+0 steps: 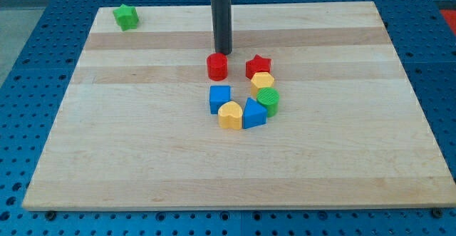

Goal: Slide the red circle into the blue cube

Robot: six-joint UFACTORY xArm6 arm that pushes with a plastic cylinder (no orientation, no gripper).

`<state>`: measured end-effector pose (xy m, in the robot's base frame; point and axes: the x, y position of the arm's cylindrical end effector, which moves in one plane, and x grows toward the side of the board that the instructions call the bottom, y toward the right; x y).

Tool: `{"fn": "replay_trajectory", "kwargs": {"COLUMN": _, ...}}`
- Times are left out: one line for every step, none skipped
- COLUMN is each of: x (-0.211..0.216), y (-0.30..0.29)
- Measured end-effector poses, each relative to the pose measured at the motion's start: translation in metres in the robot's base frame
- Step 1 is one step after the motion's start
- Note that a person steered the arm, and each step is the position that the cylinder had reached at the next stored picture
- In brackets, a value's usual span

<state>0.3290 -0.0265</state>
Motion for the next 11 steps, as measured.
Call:
{"fn": "replay_trajectory", "kwargs": {"x": 0.001, "y": -0.003}}
{"fn": "replay_trajectory", "kwargs": {"x": 0.007, "y": -0.006}}
{"fn": "replay_trajectory", "kwargs": {"x": 0.015, "y": -0.008}}
{"fn": "replay_trajectory", "kwargs": {"x": 0.021, "y": -0.011}}
{"fn": "replay_trajectory", "kwargs": {"x": 0.025, "y": -0.011}}
{"fn": "replay_trajectory", "kwargs": {"x": 0.032, "y": -0.011}}
{"fn": "replay_trajectory", "kwargs": {"x": 0.038, "y": -0.011}}
{"fn": "replay_trajectory", "kwargs": {"x": 0.041, "y": -0.011}}
{"fn": "replay_trajectory", "kwargs": {"x": 0.046, "y": -0.011}}
{"fn": "replay_trajectory", "kwargs": {"x": 0.051, "y": -0.011}}
{"fn": "replay_trajectory", "kwargs": {"x": 0.051, "y": -0.011}}
